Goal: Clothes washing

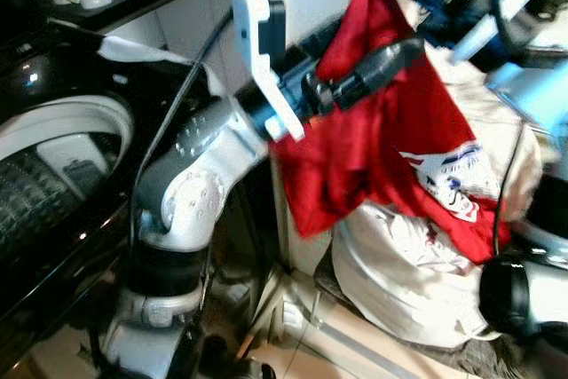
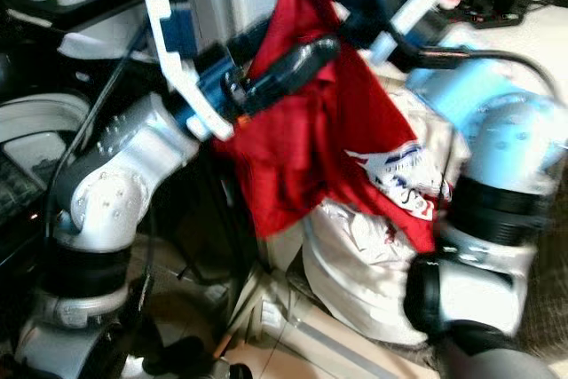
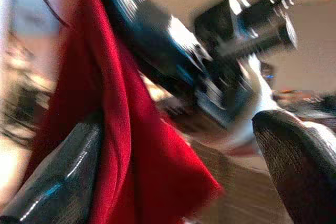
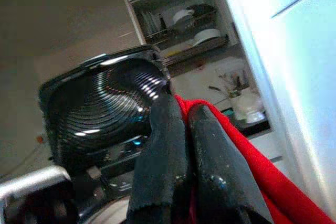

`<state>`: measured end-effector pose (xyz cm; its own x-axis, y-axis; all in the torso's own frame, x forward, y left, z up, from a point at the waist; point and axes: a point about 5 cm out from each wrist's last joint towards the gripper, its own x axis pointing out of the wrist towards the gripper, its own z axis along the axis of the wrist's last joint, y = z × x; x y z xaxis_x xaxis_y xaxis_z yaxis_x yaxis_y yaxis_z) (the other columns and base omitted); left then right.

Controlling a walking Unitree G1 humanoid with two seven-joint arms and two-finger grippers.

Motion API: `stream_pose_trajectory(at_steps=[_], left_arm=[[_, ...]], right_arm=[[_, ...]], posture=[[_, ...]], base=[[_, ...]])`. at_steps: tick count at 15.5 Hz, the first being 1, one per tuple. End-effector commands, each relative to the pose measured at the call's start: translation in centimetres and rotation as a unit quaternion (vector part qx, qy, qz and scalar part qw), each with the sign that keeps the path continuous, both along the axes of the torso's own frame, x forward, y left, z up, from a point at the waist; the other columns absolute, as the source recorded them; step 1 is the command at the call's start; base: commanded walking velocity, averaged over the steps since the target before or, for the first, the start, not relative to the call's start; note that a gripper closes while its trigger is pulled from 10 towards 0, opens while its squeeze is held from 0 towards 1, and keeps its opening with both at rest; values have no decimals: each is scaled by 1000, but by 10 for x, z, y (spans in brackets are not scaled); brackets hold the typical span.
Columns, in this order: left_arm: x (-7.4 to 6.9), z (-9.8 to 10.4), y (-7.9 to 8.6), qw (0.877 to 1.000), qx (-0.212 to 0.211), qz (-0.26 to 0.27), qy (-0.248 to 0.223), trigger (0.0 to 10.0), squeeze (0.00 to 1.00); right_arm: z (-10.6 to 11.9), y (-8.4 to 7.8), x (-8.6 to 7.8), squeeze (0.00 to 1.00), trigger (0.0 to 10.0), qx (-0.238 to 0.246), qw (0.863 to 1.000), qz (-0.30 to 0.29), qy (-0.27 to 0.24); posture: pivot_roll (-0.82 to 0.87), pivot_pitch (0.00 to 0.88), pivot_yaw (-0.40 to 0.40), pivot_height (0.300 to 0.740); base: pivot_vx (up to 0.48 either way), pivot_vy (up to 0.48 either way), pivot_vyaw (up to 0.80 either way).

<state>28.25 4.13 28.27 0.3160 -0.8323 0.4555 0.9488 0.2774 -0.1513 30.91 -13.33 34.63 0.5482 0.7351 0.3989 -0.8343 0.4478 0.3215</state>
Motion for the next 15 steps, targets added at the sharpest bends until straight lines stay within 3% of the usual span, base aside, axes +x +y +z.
stream_pose_trajectory(at_steps=[1, 5, 7, 8, 9, 15], left_arm=[[-3, -5, -3, 1000, 15, -12, 7, 10000, 0], [-6, -12, -8, 999, 7, -23, 23, 10000, 0], [-1, -15, -8, 999, 15, 4, 31, 10000, 0], [7, -18, -7, 998, 32, 55, 27, 10000, 0], [22, -25, -4, 988, 69, 135, 29, 10000, 0], [21, -27, -4, 989, 48, 142, 1, 10000, 0]], right_arm=[[12, 8, -7, 0, 0, -3, 1000, 19, -20], [11, 15, -10, 0, 0, 1, 999, 32, -12], [10, 17, -11, 0, 0, 3, 999, 37, -10], [10, 19, -13, 0, 0, 5, 999, 43, -9], [10, 23, -18, 0, 0, 2, 998, 65, -11], [12, 26, -22, 0, 0, 7, 997, 82, -11]], posture=[[4, 0, 75, 740], [5, 0, 73, 740], [5, 0, 75, 740], [5, 0, 75, 740], [6, 0, 75, 740], [5, 0, 75, 740]], base=[[0, 0, 0], [0, 0, 0], [0, 0, 0], [0, 0, 0], [0, 0, 0], [0, 0, 0]])
